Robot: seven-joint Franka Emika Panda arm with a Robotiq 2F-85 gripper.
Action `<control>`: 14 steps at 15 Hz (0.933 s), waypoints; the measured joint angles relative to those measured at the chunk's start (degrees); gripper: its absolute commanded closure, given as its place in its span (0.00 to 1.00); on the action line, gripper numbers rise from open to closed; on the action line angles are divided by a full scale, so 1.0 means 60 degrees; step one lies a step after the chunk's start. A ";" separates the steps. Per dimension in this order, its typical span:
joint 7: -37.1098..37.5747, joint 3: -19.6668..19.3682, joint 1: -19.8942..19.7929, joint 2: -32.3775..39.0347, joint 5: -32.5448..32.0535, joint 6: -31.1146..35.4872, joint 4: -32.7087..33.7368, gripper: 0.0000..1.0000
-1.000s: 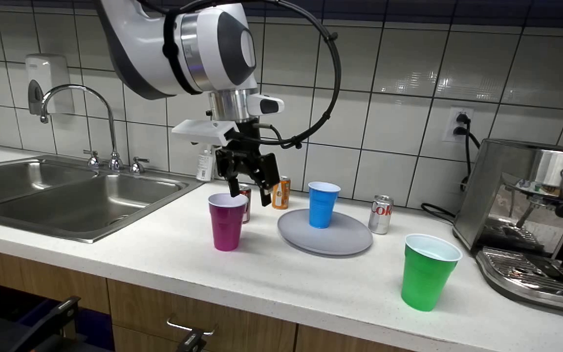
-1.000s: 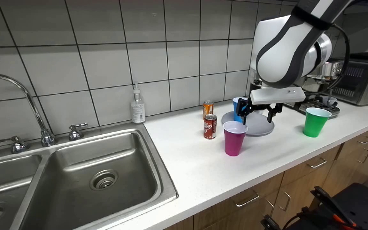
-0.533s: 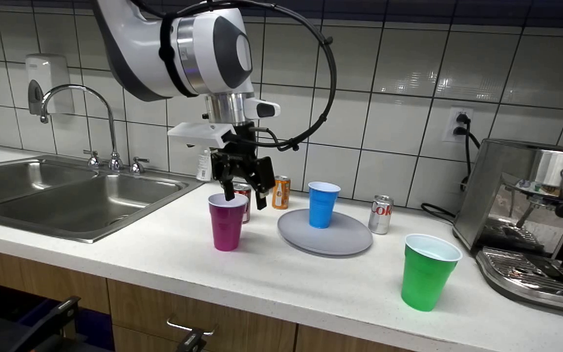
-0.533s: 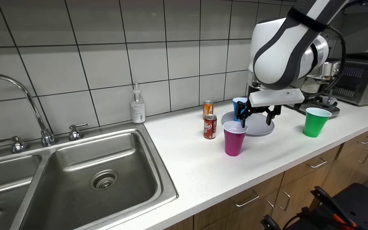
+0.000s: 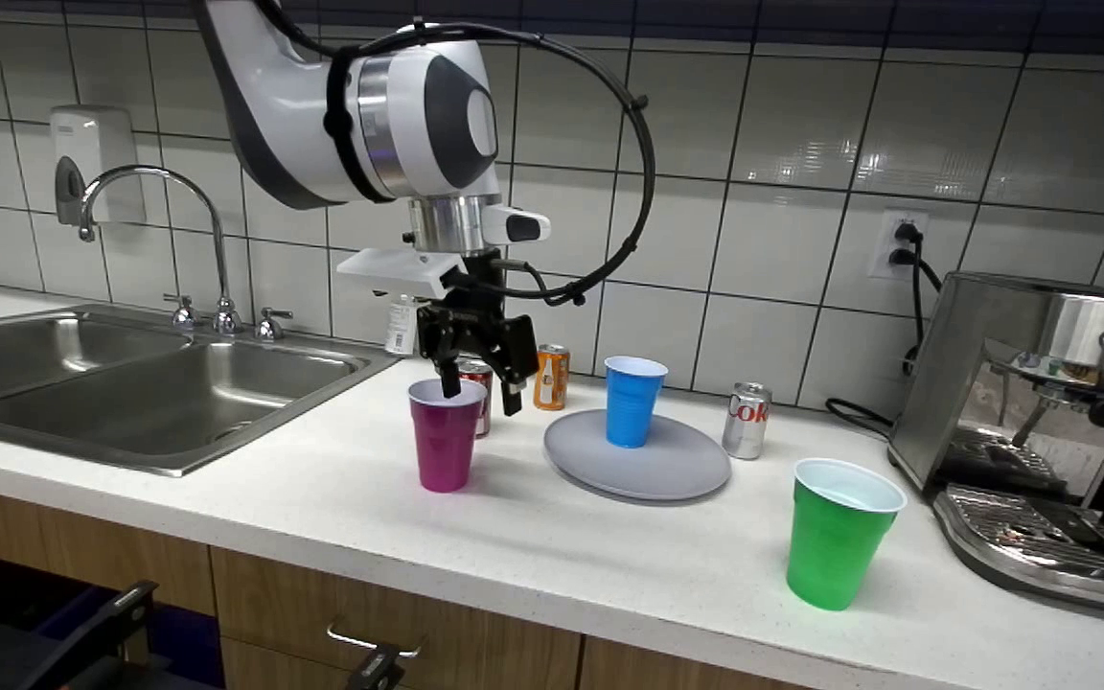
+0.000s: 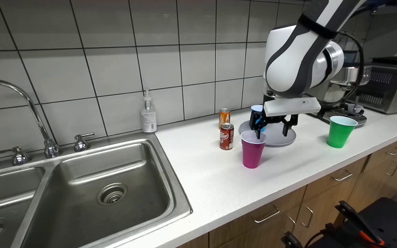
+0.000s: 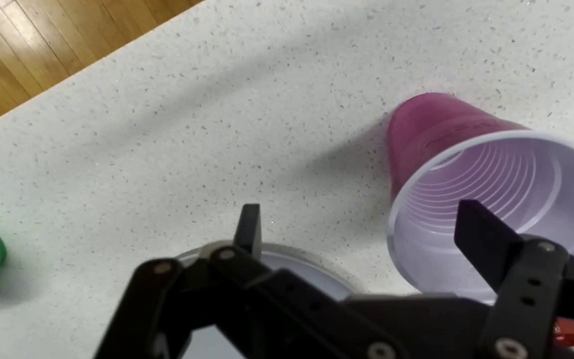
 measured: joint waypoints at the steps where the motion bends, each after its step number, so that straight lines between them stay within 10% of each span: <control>1: -0.0012 0.0001 0.0001 0.0117 0.0026 0.0000 0.0088 0.00; 14: -0.0258 -0.0006 0.0026 0.0941 0.0315 0.0000 0.0874 1.00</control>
